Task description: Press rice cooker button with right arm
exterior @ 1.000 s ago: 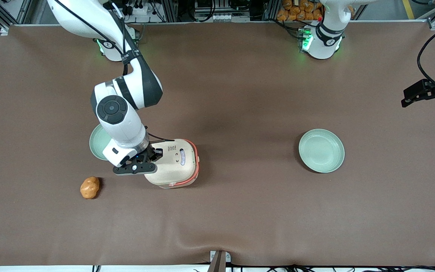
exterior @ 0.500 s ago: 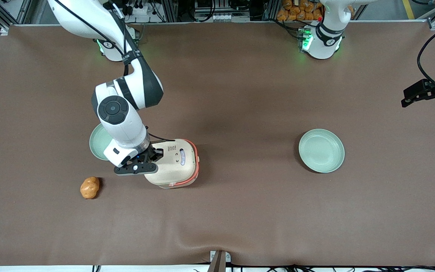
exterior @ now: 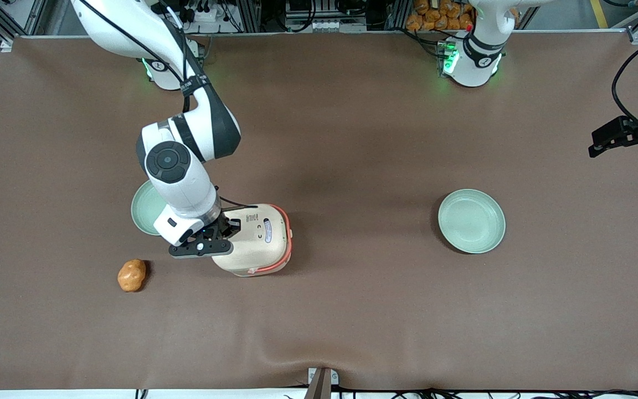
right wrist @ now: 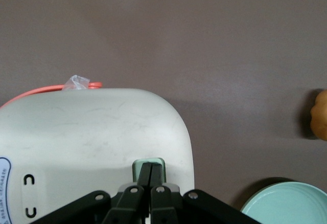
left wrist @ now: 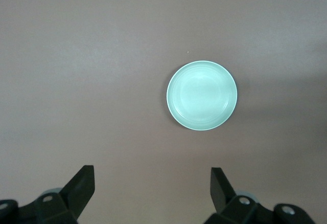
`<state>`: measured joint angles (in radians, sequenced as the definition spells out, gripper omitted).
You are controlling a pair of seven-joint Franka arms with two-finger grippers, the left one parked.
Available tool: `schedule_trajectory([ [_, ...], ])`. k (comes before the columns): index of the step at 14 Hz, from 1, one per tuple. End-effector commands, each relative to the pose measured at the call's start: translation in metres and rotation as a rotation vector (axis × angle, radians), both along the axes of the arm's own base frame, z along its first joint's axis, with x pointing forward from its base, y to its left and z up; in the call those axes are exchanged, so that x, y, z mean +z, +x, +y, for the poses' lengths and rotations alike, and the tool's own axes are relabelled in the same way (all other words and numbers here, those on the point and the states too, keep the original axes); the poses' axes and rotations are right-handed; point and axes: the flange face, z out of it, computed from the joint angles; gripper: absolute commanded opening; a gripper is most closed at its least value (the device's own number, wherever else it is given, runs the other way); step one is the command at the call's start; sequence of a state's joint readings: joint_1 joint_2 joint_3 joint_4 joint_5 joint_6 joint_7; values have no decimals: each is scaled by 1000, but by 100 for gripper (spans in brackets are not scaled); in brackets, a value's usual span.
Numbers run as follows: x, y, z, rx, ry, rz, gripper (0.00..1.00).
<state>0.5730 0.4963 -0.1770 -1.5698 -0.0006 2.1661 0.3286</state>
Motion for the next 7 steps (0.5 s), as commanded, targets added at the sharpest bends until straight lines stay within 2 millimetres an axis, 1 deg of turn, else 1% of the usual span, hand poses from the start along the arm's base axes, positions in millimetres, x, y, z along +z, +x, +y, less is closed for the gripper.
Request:
schedule_trajectory([
  [1,51,-1,-1,-2,10,2,16],
  [3,101,-6,-13,-17,9,21,27],
  [4,124,-9,-23,-30,13,28,38],
  [5,145,-12,-38,-41,20,26,46],
  [7,186,-23,-69,0,42,41,65],
])
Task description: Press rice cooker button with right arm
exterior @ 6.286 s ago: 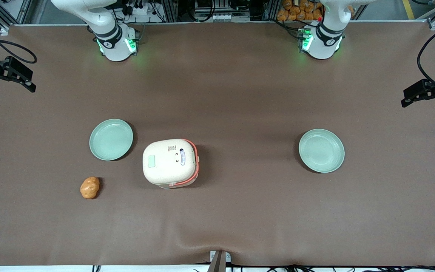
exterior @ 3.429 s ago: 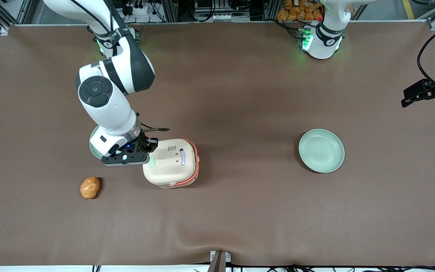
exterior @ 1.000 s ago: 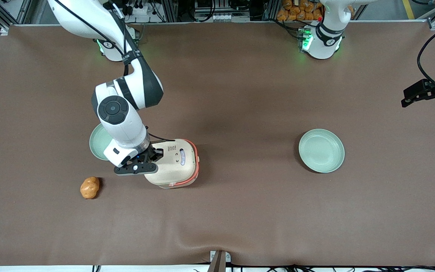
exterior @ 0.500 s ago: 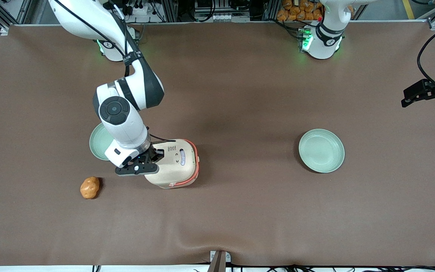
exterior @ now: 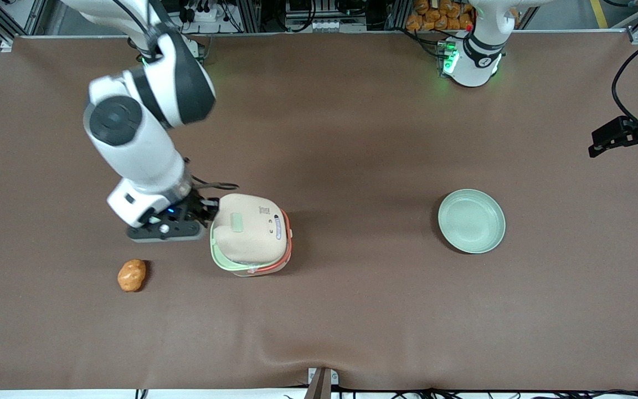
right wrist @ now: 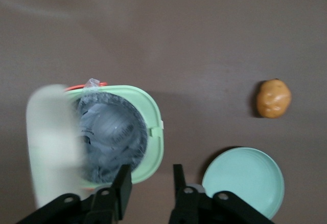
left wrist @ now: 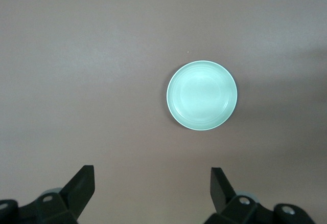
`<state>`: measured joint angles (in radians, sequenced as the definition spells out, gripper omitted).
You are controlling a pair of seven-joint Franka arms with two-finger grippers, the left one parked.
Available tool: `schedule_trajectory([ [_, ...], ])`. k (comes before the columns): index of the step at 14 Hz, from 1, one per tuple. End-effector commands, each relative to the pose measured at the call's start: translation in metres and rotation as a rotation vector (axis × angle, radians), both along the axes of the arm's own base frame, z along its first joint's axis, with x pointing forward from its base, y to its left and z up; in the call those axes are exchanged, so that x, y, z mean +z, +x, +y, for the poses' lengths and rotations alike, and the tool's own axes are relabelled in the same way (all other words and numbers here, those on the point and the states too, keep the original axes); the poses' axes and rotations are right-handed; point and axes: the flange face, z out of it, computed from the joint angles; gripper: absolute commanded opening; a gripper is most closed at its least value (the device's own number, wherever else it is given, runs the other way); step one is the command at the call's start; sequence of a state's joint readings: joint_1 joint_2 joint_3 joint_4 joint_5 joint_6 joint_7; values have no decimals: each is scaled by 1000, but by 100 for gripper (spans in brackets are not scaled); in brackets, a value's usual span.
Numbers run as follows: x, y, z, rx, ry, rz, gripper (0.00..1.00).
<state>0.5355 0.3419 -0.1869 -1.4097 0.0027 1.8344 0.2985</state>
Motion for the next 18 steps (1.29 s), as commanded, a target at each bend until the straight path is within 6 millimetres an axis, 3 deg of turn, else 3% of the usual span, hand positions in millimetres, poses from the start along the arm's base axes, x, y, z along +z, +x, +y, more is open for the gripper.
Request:
schedule_trajectory([
  [1,55,-13,-51,57,52,18,81],
  [3,82,-22,-95,91,60,51,100],
  [5,108,-33,-142,116,60,53,100],
  [11,135,-64,-258,80,59,95,100],
  [13,135,-81,-272,64,67,95,100],
  [18,127,-111,-277,59,43,92,100],
])
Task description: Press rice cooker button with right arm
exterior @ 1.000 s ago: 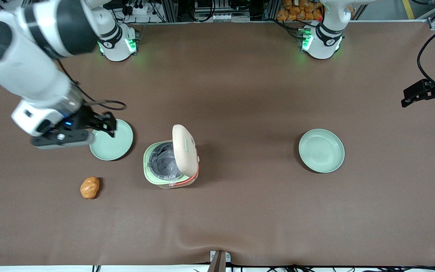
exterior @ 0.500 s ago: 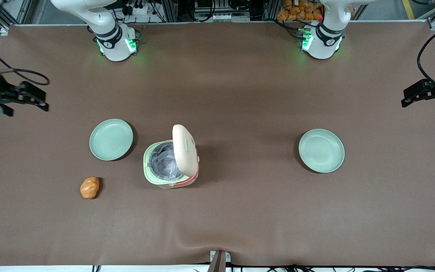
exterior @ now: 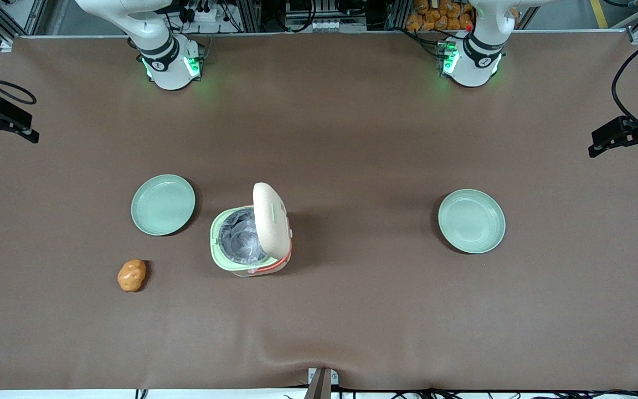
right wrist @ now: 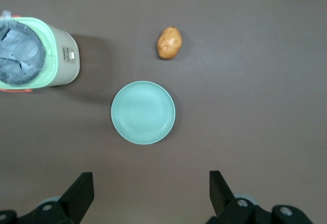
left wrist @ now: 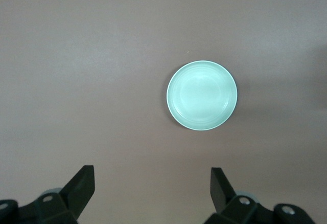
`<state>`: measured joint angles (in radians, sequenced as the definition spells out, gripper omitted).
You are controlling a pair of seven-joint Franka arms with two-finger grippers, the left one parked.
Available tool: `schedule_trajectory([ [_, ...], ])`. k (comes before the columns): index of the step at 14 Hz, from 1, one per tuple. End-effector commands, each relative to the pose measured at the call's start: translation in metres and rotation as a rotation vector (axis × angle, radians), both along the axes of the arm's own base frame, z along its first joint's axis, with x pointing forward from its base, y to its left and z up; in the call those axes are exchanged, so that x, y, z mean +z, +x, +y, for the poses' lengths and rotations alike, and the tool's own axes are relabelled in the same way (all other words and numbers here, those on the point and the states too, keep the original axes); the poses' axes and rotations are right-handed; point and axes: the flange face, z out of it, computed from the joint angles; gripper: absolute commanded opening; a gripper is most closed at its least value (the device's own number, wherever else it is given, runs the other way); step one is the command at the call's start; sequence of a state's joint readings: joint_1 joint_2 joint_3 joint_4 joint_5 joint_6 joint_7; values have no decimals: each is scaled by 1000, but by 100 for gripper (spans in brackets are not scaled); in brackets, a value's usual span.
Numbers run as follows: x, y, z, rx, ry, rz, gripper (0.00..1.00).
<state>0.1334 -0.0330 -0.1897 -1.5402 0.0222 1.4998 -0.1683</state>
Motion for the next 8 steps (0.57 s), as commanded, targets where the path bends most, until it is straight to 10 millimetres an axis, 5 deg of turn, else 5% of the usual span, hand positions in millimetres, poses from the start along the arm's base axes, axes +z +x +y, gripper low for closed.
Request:
schedule_trajectory([
  [1,-9,-28,-1,3,-11,-19,100],
  [8,4,-25,2,7,-53,-39,100],
])
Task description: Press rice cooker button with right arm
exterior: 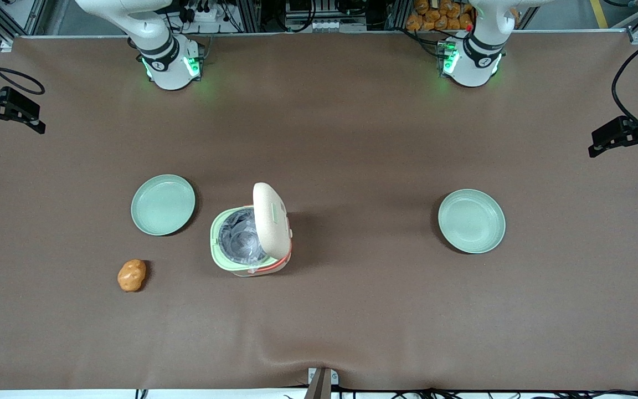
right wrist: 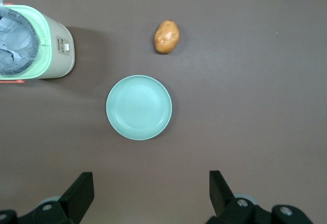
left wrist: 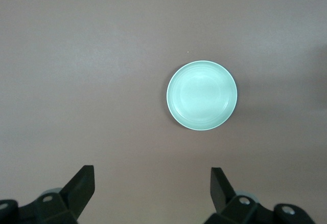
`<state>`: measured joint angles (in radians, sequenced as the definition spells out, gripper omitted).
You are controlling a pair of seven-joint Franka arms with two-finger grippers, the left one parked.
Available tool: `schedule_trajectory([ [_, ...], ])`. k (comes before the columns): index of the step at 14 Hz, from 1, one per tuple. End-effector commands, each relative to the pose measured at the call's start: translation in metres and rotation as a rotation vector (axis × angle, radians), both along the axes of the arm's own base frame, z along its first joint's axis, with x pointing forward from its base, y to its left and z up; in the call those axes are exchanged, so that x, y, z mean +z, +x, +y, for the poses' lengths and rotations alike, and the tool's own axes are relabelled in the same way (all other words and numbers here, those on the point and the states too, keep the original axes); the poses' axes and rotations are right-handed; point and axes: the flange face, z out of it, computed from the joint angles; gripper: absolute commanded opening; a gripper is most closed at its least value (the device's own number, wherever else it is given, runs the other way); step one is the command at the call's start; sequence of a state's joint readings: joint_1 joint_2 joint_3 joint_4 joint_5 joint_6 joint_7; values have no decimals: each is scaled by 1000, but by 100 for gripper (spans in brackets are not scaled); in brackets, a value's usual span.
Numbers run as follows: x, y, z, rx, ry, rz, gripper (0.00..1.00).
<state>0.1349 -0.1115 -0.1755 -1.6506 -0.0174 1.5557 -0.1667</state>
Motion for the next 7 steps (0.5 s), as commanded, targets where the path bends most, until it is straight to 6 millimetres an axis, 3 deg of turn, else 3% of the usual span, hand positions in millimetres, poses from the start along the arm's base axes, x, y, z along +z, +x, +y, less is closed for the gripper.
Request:
schedule_trajectory([
  [1,10,-6,2,-4,-25,-16,100],
  [7,24,0,-6,-24,-19,-58,100],
])
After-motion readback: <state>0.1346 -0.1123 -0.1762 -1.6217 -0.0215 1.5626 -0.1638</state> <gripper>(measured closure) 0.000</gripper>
